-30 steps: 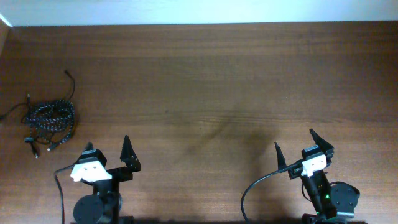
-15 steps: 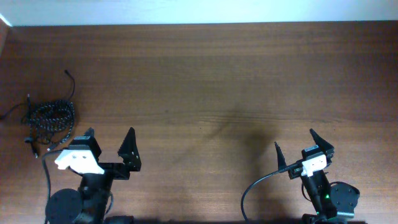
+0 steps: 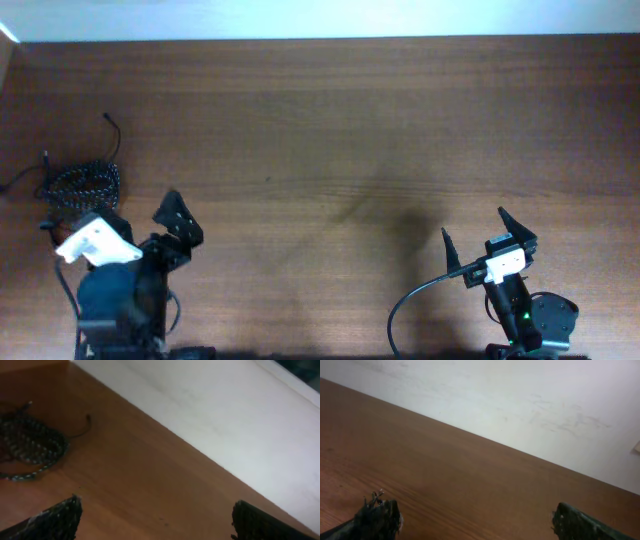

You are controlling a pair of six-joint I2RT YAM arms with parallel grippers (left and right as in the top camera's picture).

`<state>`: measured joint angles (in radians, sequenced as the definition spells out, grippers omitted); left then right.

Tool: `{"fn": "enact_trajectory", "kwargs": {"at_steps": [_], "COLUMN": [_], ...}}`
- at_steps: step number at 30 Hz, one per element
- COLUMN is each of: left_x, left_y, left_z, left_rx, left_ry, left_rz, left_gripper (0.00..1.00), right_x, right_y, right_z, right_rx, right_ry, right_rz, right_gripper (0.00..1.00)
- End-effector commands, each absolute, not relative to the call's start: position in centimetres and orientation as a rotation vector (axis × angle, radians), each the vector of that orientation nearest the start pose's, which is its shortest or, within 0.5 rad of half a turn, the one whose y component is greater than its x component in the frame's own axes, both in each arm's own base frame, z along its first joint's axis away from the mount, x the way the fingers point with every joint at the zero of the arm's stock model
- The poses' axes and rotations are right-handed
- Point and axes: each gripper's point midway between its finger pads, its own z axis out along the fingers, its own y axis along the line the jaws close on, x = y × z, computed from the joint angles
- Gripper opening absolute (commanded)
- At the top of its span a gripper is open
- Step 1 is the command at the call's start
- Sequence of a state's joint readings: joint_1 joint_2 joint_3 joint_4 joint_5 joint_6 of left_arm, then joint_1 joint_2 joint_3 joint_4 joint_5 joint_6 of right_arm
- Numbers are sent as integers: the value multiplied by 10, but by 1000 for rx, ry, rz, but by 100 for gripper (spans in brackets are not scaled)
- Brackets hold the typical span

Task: Untangle cables
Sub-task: 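Move the left gripper left and down toward the braided cable bundle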

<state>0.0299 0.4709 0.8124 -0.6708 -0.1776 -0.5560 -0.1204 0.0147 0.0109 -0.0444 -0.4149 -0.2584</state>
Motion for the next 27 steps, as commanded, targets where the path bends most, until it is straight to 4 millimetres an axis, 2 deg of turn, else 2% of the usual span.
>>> {"fn": "enact_trajectory", "kwargs": {"at_steps": [1,3,5,10,11,12,15,17,19,22,27], "left_x": [222,233,242,244,244,242,221,207,194,183,188], "left_y": [63,63,54,49,49,50,74,93,118,141,165], "left_z": [300,303,291,267,262,251,222,213,214,218,233], "left_rx": [-905,-910,-894,-914,-961,-1102,-1399,-1541,-1704,-1841,-1929], "left_ry": [1817,1843,1913,2029,2029,2018,2025,2025,1984,1941,1853], "left_rz": [-70,-58,-96,-87,-100,-136,-61,5,85,147,89], "left_gripper": [99,99,99,99,99,99,99,99,99,99,99], "right_x": [239,239,239,239,239,239,239,239,239,239,239], "right_y": [42,42,42,42,42,42,42,42,42,42,42], "right_z": [163,163,163,163,164,163,163,163,163,163,164], "right_rx": [-425,-425,-425,-425,-425,-425,-425,-425,-425,-425,-425], "right_ry": [1560,1560,1560,1560,1559,1560,1560,1560,1560,1560,1559], "right_rz": [48,48,48,48,48,48,48,48,48,48,48], "right_gripper": [99,99,99,99,99,99,99,99,99,99,99]}}
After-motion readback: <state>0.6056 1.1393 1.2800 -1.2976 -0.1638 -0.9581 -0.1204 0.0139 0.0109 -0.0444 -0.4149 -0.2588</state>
